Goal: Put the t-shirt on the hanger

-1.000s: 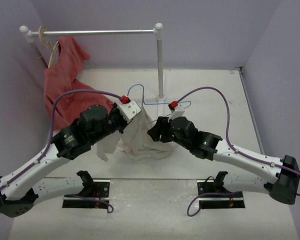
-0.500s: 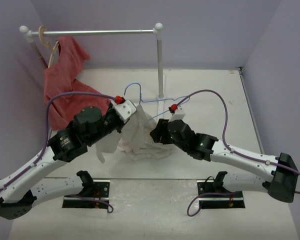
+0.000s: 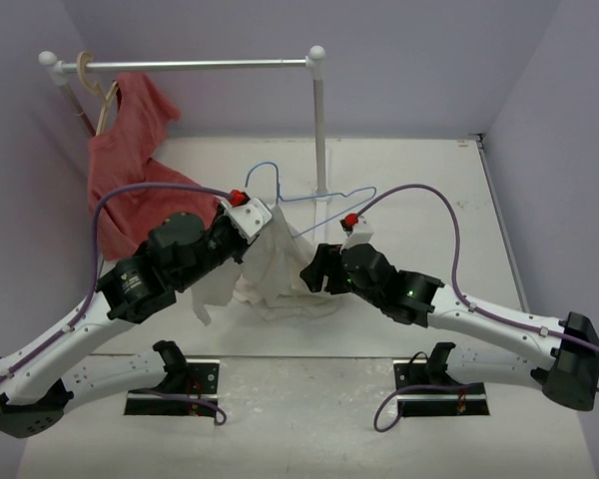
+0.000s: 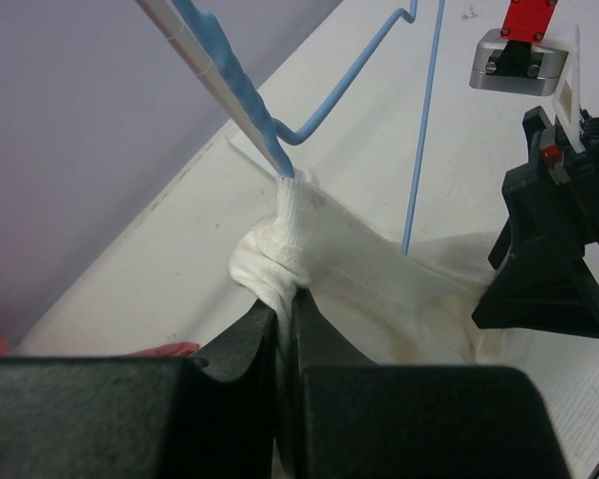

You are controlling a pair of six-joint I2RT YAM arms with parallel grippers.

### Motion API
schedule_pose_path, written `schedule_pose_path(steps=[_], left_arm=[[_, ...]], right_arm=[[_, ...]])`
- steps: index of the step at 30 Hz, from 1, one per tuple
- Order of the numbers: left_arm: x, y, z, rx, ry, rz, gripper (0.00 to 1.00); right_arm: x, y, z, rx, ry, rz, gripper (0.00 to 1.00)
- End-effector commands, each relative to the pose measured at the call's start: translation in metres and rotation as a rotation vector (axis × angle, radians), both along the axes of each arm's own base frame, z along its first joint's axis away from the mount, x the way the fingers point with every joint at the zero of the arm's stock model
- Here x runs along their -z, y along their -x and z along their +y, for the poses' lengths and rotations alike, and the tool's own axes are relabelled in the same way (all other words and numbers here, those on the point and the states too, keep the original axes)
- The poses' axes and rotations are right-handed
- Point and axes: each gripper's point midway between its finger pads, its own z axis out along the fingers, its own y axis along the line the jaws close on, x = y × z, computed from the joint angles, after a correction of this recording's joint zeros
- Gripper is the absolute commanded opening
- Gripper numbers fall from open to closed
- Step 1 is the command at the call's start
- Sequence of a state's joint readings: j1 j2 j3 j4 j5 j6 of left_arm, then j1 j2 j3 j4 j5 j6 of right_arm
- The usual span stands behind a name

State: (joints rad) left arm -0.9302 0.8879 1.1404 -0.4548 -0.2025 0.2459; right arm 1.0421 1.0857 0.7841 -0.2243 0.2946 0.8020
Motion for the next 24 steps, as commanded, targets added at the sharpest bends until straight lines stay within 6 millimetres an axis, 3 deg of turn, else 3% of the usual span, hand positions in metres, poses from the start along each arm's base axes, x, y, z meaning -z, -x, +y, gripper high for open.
schedule_pose_path(steps=[1, 11, 15, 18, 21, 24], left_arm=[[-0.028, -0.006, -0.003, -0.022, 0.093, -0.067, 0.0], [-0.028, -0.007, 0.0, -0.036, 0.095, -0.067, 0.0], [-0.029, -0.006, -0.003, -0.019, 0.104, -0.065, 0.0], [-0.028, -0.003, -0.007, 0.004, 0.11, -0.062, 0.0], [-0.027, -0.003, -0.007, 0.006, 0.109, -0.059, 0.0], [-0.026, -0.002, -0.005, 0.0, 0.111, -0.058, 0.0]], right_arm=[[-0.006, 0.013, 0.006, -0.081, -0.026, -0.001, 0.7], [-0.001, 0.011, 0.0, -0.072, 0.023, 0.001, 0.69], [0.005, 0.003, -0.012, 0.005, 0.065, -0.003, 0.68], [0.009, -0.009, -0.018, 0.069, 0.118, -0.018, 0.59], [0.016, -0.015, -0.019, 0.092, 0.179, -0.009, 0.44], [0.02, -0.017, -0.019, 0.105, 0.19, 0.0, 0.42]])
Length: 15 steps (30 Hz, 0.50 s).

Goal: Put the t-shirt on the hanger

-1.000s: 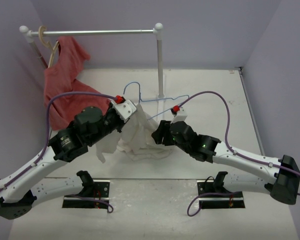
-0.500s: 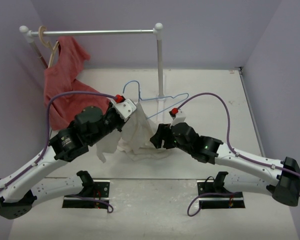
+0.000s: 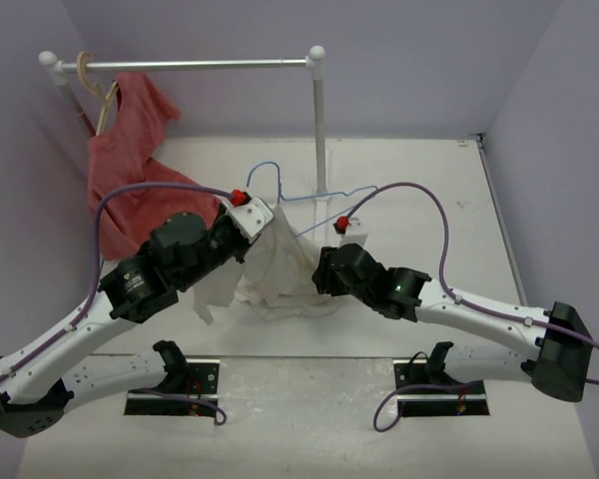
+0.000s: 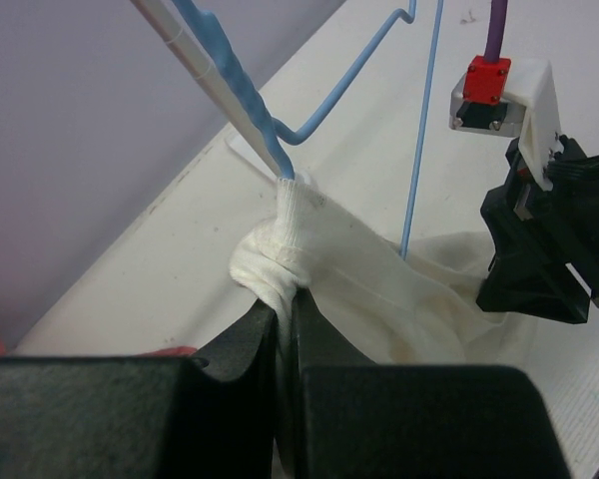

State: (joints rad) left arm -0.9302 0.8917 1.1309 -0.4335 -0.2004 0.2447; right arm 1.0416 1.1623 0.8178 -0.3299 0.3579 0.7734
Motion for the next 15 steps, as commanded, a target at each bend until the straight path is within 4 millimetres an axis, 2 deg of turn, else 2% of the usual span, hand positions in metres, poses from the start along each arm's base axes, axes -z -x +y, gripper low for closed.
schedule_pose_path(steps=[1, 3, 8, 11, 12, 13, 15], left_arm=[[-0.028, 0.001, -0.001, 0.003, 0.111, -0.058, 0.0], [-0.029, 0.004, -0.003, 0.022, 0.126, -0.059, 0.0], [-0.029, 0.007, -0.007, 0.045, 0.135, -0.053, 0.0], [-0.028, 0.007, -0.008, 0.049, 0.136, -0.048, 0.0], [-0.028, 0.007, -0.008, 0.049, 0.137, -0.049, 0.0], [-0.029, 0.007, -0.007, 0.047, 0.14, -0.051, 0.0], [-0.03, 0.008, -0.006, 0.043, 0.145, -0.054, 0.0]], right_arm=[[-0.007, -0.013, -0.005, 0.074, 0.031, -0.033, 0.39], [-0.011, -0.018, -0.005, 0.098, 0.027, -0.045, 0.36], [-0.039, -0.023, 0.007, 0.096, -0.085, -0.093, 0.37], [-0.047, -0.024, 0.017, 0.068, -0.131, -0.095, 0.26], [-0.05, -0.025, 0.022, 0.058, -0.147, -0.094, 0.1], [-0.048, -0.024, 0.026, 0.045, -0.153, -0.086, 0.02], [-0.043, -0.024, 0.029, 0.033, -0.163, -0.076, 0.0]])
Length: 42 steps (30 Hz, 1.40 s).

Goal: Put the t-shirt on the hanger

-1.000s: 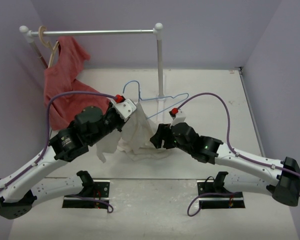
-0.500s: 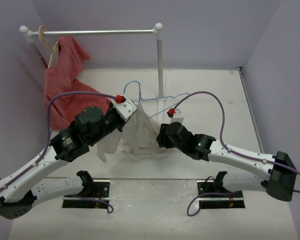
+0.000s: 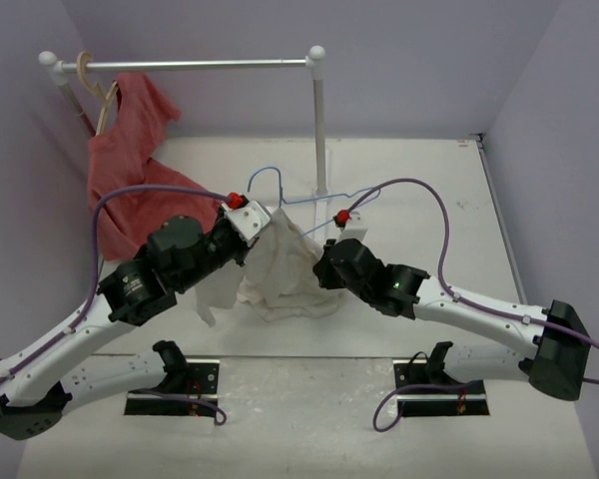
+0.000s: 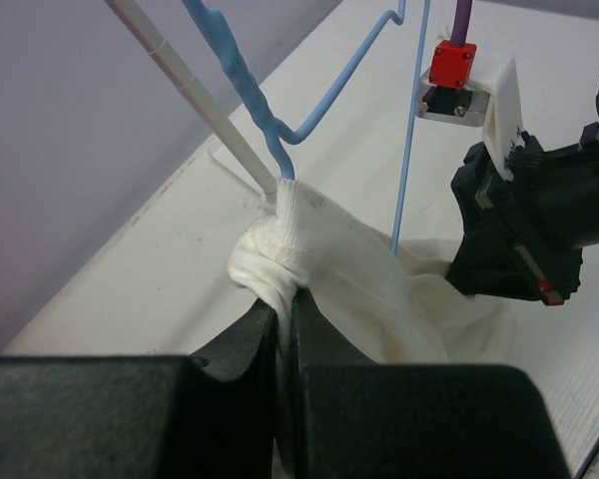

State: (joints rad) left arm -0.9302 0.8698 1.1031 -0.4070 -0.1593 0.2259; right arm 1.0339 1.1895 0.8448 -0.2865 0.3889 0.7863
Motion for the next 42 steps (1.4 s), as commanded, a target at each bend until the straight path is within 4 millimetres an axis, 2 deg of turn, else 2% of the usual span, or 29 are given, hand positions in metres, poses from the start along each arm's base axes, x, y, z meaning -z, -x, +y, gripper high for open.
schedule_pose_path(steps=[1, 3, 5, 8, 10, 12, 13, 16, 18, 20, 22, 25, 29, 31, 32, 34, 35, 37, 39, 41, 42], left_arm=[[-0.03, 0.001, 0.0, -0.001, 0.114, -0.057, 0.0], [-0.03, 0.001, 0.004, -0.019, 0.112, -0.056, 0.0], [-0.029, 0.0, 0.009, -0.038, 0.102, -0.06, 0.0], [-0.031, 0.002, 0.019, -0.06, 0.099, -0.072, 0.0], [-0.033, 0.007, 0.022, -0.042, 0.105, -0.088, 0.0], [-0.031, 0.012, 0.021, -0.008, 0.106, -0.098, 0.0], [-0.031, 0.015, 0.019, 0.016, 0.106, -0.111, 0.0], [-0.018, 0.027, 0.008, 0.121, 0.071, -0.128, 0.0], [-0.004, 0.04, -0.005, 0.244, 0.027, -0.135, 0.0], [0.004, 0.039, -0.007, 0.251, 0.006, -0.129, 0.0], [0.014, 0.028, -0.005, 0.195, -0.026, -0.119, 0.0], [0.024, 0.008, 0.007, 0.061, -0.086, -0.133, 0.0], [0.035, 0.002, 0.002, 0.04, -0.151, -0.126, 0.0], [0.035, -0.002, -0.002, 0.034, -0.164, -0.116, 0.0], [0.033, -0.004, -0.005, 0.031, -0.169, -0.108, 0.0], [0.024, -0.008, -0.016, 0.046, -0.174, -0.091, 0.0], [0.014, -0.008, -0.025, 0.076, -0.164, -0.089, 0.0], [-0.006, -0.006, -0.037, 0.12, -0.125, -0.101, 0.0], [-0.033, -0.006, -0.046, 0.141, -0.058, -0.135, 0.0], [-0.062, -0.004, -0.054, 0.163, 0.021, -0.179, 0.0], [-0.079, -0.002, -0.061, 0.189, 0.066, -0.2, 0.0]], right_arm=[[-0.028, -0.01, 0.021, -0.013, -0.133, -0.048, 0.0], [-0.021, -0.01, 0.012, 0.004, -0.126, -0.053, 0.0], [-0.016, -0.011, -0.01, 0.047, -0.097, -0.062, 0.0], [-0.009, -0.018, -0.058, 0.152, -0.053, -0.062, 0.0], [-0.015, -0.023, -0.089, 0.193, -0.09, -0.081, 0.0], [-0.017, -0.029, -0.111, 0.222, -0.095, -0.094, 0.0], [-0.032, -0.03, -0.125, 0.239, -0.116, -0.13, 0.0], [-0.063, -0.034, -0.151, 0.273, -0.105, -0.187, 0.0], [-0.073, -0.04, -0.158, 0.268, -0.091, -0.184, 0.0], [-0.09, -0.044, -0.159, 0.246, -0.086, -0.197, 0.0], [-0.1, -0.043, -0.162, 0.24, -0.079, -0.199, 0.0], [-0.121, -0.032, -0.167, 0.223, -0.077, -0.214, 0.0], [-0.144, -0.019, -0.175, 0.232, -0.069, -0.23, 0.0], [-0.155, -0.015, -0.174, 0.214, -0.074, -0.231, 0.0], [-0.167, -0.011, -0.172, 0.194, -0.086, -0.237, 0.0], [-0.183, -0.008, -0.166, 0.156, -0.105, -0.245, 0.0], [-0.199, -0.006, -0.162, 0.13, -0.127, -0.273, 0.0], [-0.211, -0.006, -0.153, 0.084, -0.132, -0.25, 0.0], [-0.243, -0.003, -0.143, 0.029, -0.174, -0.286, 0.0], [-0.248, -0.001, -0.125, -0.054, -0.205, -0.267, 0.0], [-0.257, 0.002, -0.112, -0.109, -0.232, -0.266, 0.0]])
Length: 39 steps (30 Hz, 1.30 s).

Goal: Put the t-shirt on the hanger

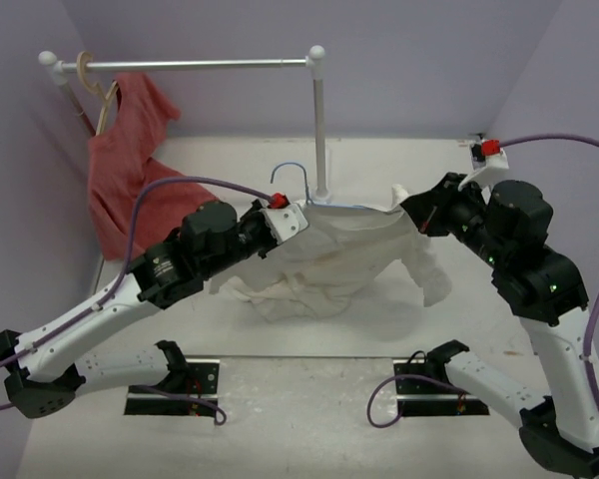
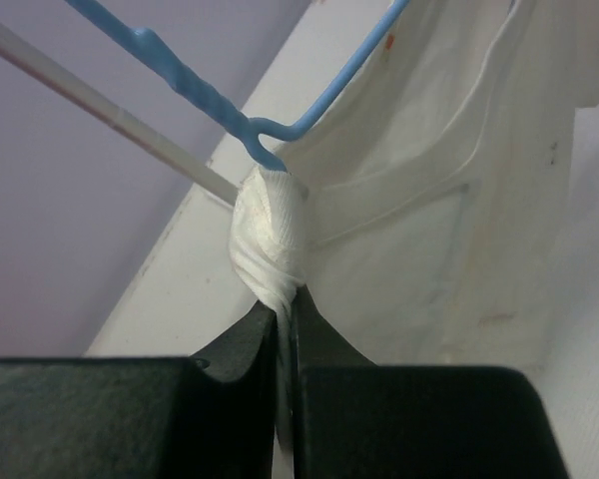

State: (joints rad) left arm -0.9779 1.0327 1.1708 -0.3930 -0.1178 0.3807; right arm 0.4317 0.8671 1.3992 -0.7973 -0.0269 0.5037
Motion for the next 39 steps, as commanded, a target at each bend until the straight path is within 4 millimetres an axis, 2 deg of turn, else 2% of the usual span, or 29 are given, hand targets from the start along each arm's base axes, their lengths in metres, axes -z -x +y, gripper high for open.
schedule_pose_path(steps=[1, 3, 4, 6, 7, 9, 11, 13, 14, 17, 19, 21, 24, 27, 29, 31, 34, 39], left_arm=[[-0.11, 0.01, -0.025, 0.115, 0.281, -0.14, 0.0], [-0.127, 0.018, -0.043, 0.208, 0.322, -0.136, 0.0], [-0.124, 0.018, -0.051, 0.225, 0.323, -0.116, 0.0], [-0.12, 0.027, -0.077, 0.337, 0.338, -0.054, 0.0], [-0.118, 0.032, -0.083, 0.375, 0.348, -0.035, 0.0], [-0.104, 0.03, -0.09, 0.372, 0.348, 0.001, 0.0], [-0.092, 0.022, -0.081, 0.306, 0.34, 0.003, 0.0], [-0.099, 0.025, -0.069, 0.296, 0.366, -0.049, 0.0], [-0.096, 0.026, -0.066, 0.293, 0.368, -0.061, 0.0], [-0.097, 0.027, -0.053, 0.262, 0.375, -0.074, 0.0], [-0.089, 0.034, -0.044, 0.267, 0.365, -0.075, 0.0], [-0.091, 0.043, -0.034, 0.286, 0.385, -0.095, 0.0], [-0.091, 0.055, -0.031, 0.341, 0.413, -0.098, 0.0], [-0.088, 0.059, -0.034, 0.366, 0.419, -0.074, 0.0], [-0.083, 0.058, -0.037, 0.37, 0.411, -0.062, 0.0], [-0.079, 0.058, -0.04, 0.381, 0.4, -0.057, 0.0], [-0.075, 0.061, -0.045, 0.417, 0.388, -0.046, 0.0], [-0.072, 0.059, -0.052, 0.431, 0.377, -0.025, 0.0]], right_arm=[[-0.04, 0.017, 0.053, -0.274, -0.065, -0.023, 0.0], [-0.052, 0.02, 0.083, -0.384, -0.081, -0.015, 0.0], [-0.053, 0.021, 0.089, -0.402, -0.082, -0.013, 0.0], [-0.056, 0.03, 0.118, -0.557, -0.139, 0.018, 0.0], [-0.056, 0.034, 0.122, -0.586, -0.148, 0.022, 0.0], [-0.049, 0.032, 0.112, -0.53, -0.133, 0.01, 0.0], [-0.039, 0.018, 0.091, -0.38, -0.1, -0.013, 0.0], [-0.039, 0.018, 0.076, -0.318, -0.071, -0.024, 0.0], [-0.036, 0.016, 0.072, -0.294, -0.049, -0.019, 0.01], [-0.018, 0.01, 0.055, -0.217, 0.035, 0.006, 0.18], [-0.016, 0.018, 0.048, -0.222, 0.041, -0.033, 0.46], [-0.004, 0.029, 0.052, -0.295, 0.048, -0.062, 0.5], [-0.004, 0.045, 0.056, -0.381, 0.038, -0.119, 0.55], [-0.007, 0.047, 0.052, -0.389, 0.066, -0.157, 0.58], [-0.016, 0.057, 0.053, -0.439, 0.066, -0.214, 0.61], [-0.03, 0.065, 0.049, -0.463, 0.071, -0.295, 0.7], [-0.043, 0.062, 0.043, -0.438, 0.105, -0.368, 0.76], [-0.055, 0.062, 0.054, -0.494, 0.107, -0.417, 0.79]])
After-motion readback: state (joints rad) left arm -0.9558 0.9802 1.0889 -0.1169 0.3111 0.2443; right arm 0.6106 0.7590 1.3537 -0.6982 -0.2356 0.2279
